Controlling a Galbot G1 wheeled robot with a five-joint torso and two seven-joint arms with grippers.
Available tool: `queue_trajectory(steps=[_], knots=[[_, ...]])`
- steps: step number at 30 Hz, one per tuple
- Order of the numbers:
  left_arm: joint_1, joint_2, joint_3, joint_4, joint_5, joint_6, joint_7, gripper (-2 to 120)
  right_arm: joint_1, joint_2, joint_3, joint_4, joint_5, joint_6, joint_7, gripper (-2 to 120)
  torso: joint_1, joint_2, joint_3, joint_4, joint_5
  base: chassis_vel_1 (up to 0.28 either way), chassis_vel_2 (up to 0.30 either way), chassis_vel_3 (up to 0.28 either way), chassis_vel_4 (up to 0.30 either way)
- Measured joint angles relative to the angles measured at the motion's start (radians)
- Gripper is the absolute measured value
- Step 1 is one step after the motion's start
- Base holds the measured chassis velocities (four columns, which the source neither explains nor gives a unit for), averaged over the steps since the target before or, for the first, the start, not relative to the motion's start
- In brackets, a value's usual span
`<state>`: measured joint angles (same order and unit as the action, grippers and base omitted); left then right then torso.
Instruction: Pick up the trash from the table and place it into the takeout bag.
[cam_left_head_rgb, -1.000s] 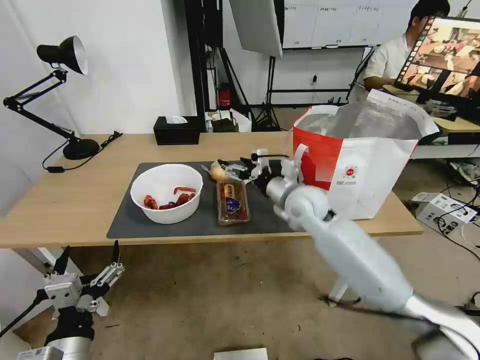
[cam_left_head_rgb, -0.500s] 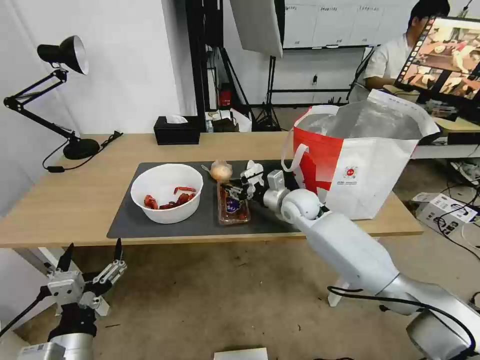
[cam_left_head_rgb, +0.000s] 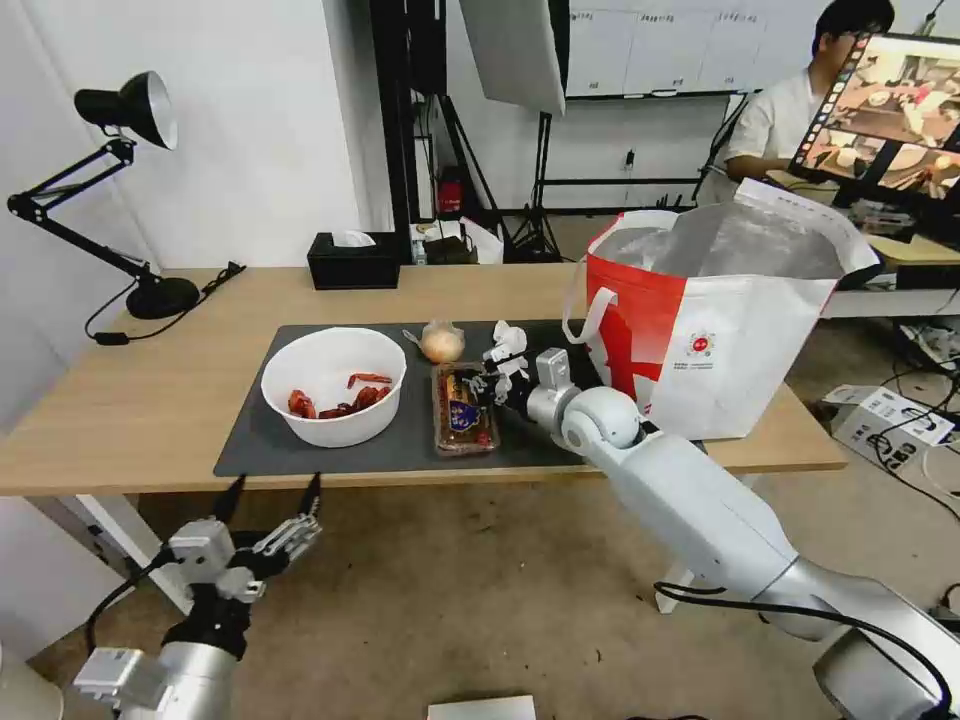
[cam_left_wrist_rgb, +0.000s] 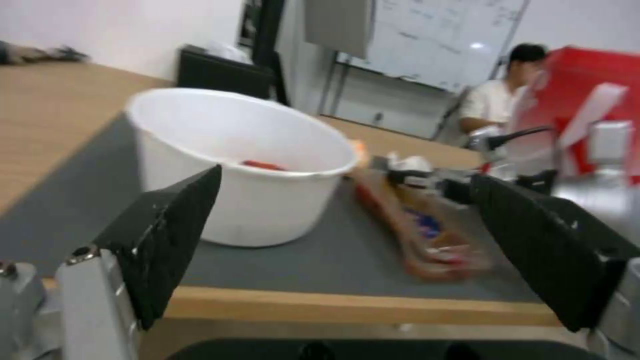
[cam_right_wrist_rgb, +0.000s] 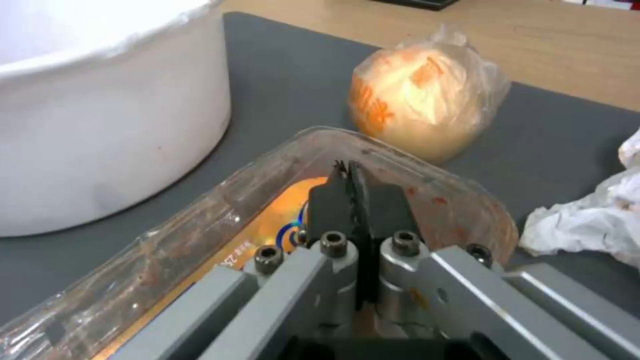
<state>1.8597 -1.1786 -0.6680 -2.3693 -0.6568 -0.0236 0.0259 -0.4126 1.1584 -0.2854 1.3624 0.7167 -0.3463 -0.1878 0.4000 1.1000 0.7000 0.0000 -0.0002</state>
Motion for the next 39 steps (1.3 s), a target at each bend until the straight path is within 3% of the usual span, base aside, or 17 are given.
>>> queue_trajectory(steps=[1,7,12,13,15,19,24,34,39], knots=[[0.000,0.000,0.000,0.000,0.000,0.000,0.000,100,0.000,0.000,0.000,0.000,0.000,0.000,0.000,0,0.000,0.000,0.000,0.0000,0.0000,0.000,0.000,0.000,0.000],[-0.070,0.142,0.058,0.004,-0.224,0.028,0.003,100,0.004,0.001,-0.003,0.012,0.002,0.001,0.015,0,0.000,0.000,0.000,0.0001,0.0000,0.000,0.000,0.000,0.000],[-0.168,0.257,0.115,0.018,-0.436,0.054,-0.038,100,-0.004,-0.019,-0.002,0.048,0.011,0.003,0.028,0,0.000,0.000,0.000,-0.0001,0.0001,0.000,0.000,0.000,0.000],[-0.168,0.257,0.115,0.018,-0.436,0.054,-0.038,100,-0.004,-0.019,-0.002,0.048,0.011,0.003,0.028,0,0.000,0.000,0.000,-0.0001,0.0001,0.000,0.000,0.000,0.000],[-0.248,0.299,0.156,0.022,-0.566,0.087,-0.073,100,-0.007,-0.029,0.003,0.067,0.021,0.004,0.034,0,0.000,0.000,0.000,-0.0004,0.0001,0.000,0.000,0.000,0.000],[-0.292,0.309,0.175,0.029,-0.644,0.123,-0.099,100,0.002,-0.026,-0.006,0.063,0.025,0.004,0.034,0,0.000,0.000,0.000,-0.0005,0.0003,0.000,0.000,0.000,0.000],[-0.407,0.330,0.243,0.100,-0.779,0.183,-0.116,100,0.011,-0.015,-0.021,0.051,0.025,0.004,0.029,0,0.000,0.000,0.000,0.0001,0.0001,0.000,0.000,0.000,0.000],[-0.607,0.335,0.373,0.252,-0.865,0.197,-0.110,100,0.020,-0.003,-0.027,0.023,0.022,0.001,0.029,0,0.000,0.000,0.000,-0.0001,0.0001,0.000,0.000,0.000,0.000],[-0.670,0.331,0.426,0.307,-0.872,0.201,-0.143,100,0.016,0.004,-0.028,0.012,0.020,0.000,0.029,0,0.000,0.000,0.000,-0.0001,0.0002,0.000,0.000,0.000,0.000]])
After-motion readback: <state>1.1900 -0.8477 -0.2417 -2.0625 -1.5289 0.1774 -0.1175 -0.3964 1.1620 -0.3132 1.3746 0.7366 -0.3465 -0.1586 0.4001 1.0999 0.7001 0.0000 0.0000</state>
